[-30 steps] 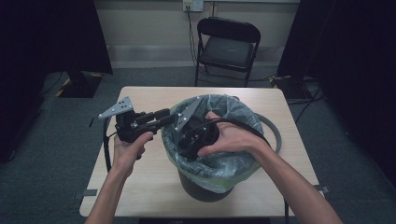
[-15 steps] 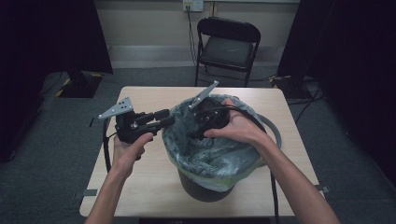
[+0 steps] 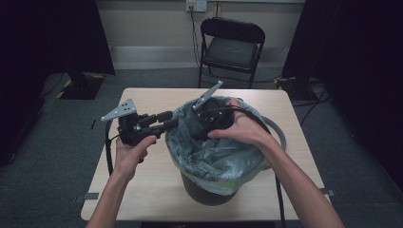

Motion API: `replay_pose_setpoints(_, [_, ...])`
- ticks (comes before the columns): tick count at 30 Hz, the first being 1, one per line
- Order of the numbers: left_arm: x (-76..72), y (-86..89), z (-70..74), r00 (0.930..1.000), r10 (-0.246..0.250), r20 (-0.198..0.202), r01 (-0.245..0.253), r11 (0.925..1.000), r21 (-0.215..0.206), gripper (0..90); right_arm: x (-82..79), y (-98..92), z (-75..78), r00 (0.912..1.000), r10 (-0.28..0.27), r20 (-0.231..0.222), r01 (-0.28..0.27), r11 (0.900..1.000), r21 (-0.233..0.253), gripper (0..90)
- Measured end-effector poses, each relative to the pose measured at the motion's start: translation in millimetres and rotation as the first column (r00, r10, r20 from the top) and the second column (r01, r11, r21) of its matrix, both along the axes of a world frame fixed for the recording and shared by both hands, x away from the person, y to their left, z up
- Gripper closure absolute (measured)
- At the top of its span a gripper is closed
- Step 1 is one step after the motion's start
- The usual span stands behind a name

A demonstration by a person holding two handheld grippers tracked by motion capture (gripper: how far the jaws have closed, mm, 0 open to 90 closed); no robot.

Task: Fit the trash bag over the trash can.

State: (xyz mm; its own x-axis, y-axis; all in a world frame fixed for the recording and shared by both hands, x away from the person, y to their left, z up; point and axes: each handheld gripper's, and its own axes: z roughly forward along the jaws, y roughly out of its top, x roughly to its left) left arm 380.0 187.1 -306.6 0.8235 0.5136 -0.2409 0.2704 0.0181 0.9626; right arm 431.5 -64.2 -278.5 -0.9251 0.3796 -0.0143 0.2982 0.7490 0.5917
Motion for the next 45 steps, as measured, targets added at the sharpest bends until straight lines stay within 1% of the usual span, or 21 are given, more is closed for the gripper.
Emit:
replay_pose_setpoints(2, [0.0,-1.6,0.9,1.0000,0.004,0.001,-0.004,0.9999,0.015,55.2,-0.1,-2.0,4.4,1.0000,-0.006,-0.004,0.006,1.000,0.013,30.8])
replay_pose_setpoints(6, [-0.3,-3.2,1.9,1.0000,0.005,0.008,-0.006,0.9997,0.024,53.5,2.2,-7.2,11.1,0.9995,0.002,-0.031,0.000,0.998,0.065,32.0])
replay_pose_setpoints(9, [-0.3,-2.1,1.3,1.0000,0.003,0.005,-0.003,0.9998,0.019,53.5,4.2,-10.2,15.7,0.9996,-0.003,-0.027,0.006,0.993,0.115,32.7])
replay_pose_setpoints(12, [-0.2,-1.5,1.0,1.0000,-0.001,0.005,0.000,0.9998,0.020,53.2,4.1,-12.1,19.7,0.9998,-0.009,-0.017,0.011,0.989,0.145,31.7])
replay_pose_setpoints(14, [0.0,-1.2,1.3,1.0000,-0.002,0.003,0.002,0.9997,0.022,52.6,5.0,-14.8,22.9,0.9999,-0.015,-0.005,0.016,0.984,0.180,31.2])
replay_pose_setpoints(17, [-1.2,-0.4,1.8,1.0000,0.003,-0.003,-0.003,0.9998,0.022,49.5,6.7,-20.8,29.5,0.9986,-0.052,0.013,0.047,0.970,0.238,27.8])
replay_pose_setpoints(20, [-3.5,5.4,4.5,0.9998,0.019,0.002,-0.019,0.9997,0.018,43.9,7.4,-28.3,35.6,0.9965,-0.079,0.026,0.069,0.960,0.270,25.3])
replay_pose_setpoints(24, [-8.2,16.7,7.5,0.9981,0.059,0.019,-0.059,0.9982,-0.008,39.6,8.5,-44.1,45.2,0.9902,-0.128,0.055,0.106,0.946,0.307,25.4])
replay_pose_setpoints(25, [-8.7,19.1,7.1,0.9975,0.069,0.017,-0.069,0.9976,-0.004,39.1,8.3,-48.7,47.3,0.9880,-0.142,0.062,0.115,0.941,0.319,25.9])
replay_pose_setpoints(28, [-9.4,25.0,3.9,0.9956,0.093,0.011,-0.093,0.9957,-0.007,37.0,8.0,-64.0,51.8,0.9799,-0.183,0.080,0.143,0.924,0.354,33.8])
replay_pose_setpoints(31, [-10.6,29.2,-1.0,0.9937,0.111,0.015,-0.111,0.9937,0.010,35.0,7.4,-81.7,53.1,0.9704,-0.223,0.093,0.174,0.911,0.375,40.0])
replay_pose_setpoints(32, [-10.8,30.7,-2.9,0.9934,0.114,0.010,-0.114,0.9934,0.014,34.7,7.0,-85.9,53.1,0.9681,-0.233,0.092,0.182,0.908,0.378,40.3])
replay_pose_setpoints(35, [-11.1,32.8,-8.1,0.9921,0.125,0.000,-0.125,0.9916,0.034,34.4,5.6,-104.4,52.6,0.9560,-0.278,0.095,0.216,0.885,0.412,40.7])
replay_pose_setpoints(37, [-11.5,33.4,-12.0,0.9916,0.129,-0.002,-0.129,0.9910,0.035,33.8,4.3,-115.3,49.9,0.9507,-0.296,0.092,0.236,0.884,0.404,40.1])
replay_pose_setpoints(39, [-11.0,32.3,-15.5,0.9918,0.128,-0.004,-0.127,0.9908,0.047,33.8,2.0,-124.7,46.8,0.9465,-0.309,0.094,0.243,0.873,0.422,40.2])
replay_pose_setpoints(40, [-10.3,30.2,-17.9,0.9914,0.130,-0.013,-0.129,0.9900,0.057,33.8,1.6,-130.4,44.7,0.9442,-0.318,0.086,0.252,0.865,0.434,40.3])
replay_pose_setpoints(41, [-9.9,29.4,-19.1,0.9917,0.128,-0.015,-0.126,0.9895,0.071,33.3,1.4,-136.9,41.5,0.9375,-0.337,0.087,0.266,0.855,0.444,40.6])
replay_pose_setpoints(42, [-10.0,28.0,-20.6,0.9919,0.126,-0.017,-0.124,0.9892,0.078,33.1,1.4,-140.6,39.2,0.9338,-0.347,0.088,0.274,0.851,0.447,40.6])
replay_pose_setpoints(43, [-10.1,26.8,-22.2,0.9926,0.120,-0.019,-0.118,0.9898,0.080,33.1,1.3,-145.3,36.0,0.9304,-0.357,0.084,0.283,0.845,0.455,40.6])
replay_pose_setpoints(44, [-10.0,25.8,-23.5,0.9929,0.117,-0.022,-0.115,0.9900,0.083,33.1,0.6,-149.4,32.6,0.9235,-0.373,0.088,0.294,0.836,0.464,40.5])
replay_pose_setpoints(45, [-9.6,25.0,-24.7,0.9927,0.118,-0.025,-0.115,0.9894,0.088,33.1,-0.4,-152.7,29.4,0.9163,-0.389,0.097,0.304,0.833,0.462,40.5])
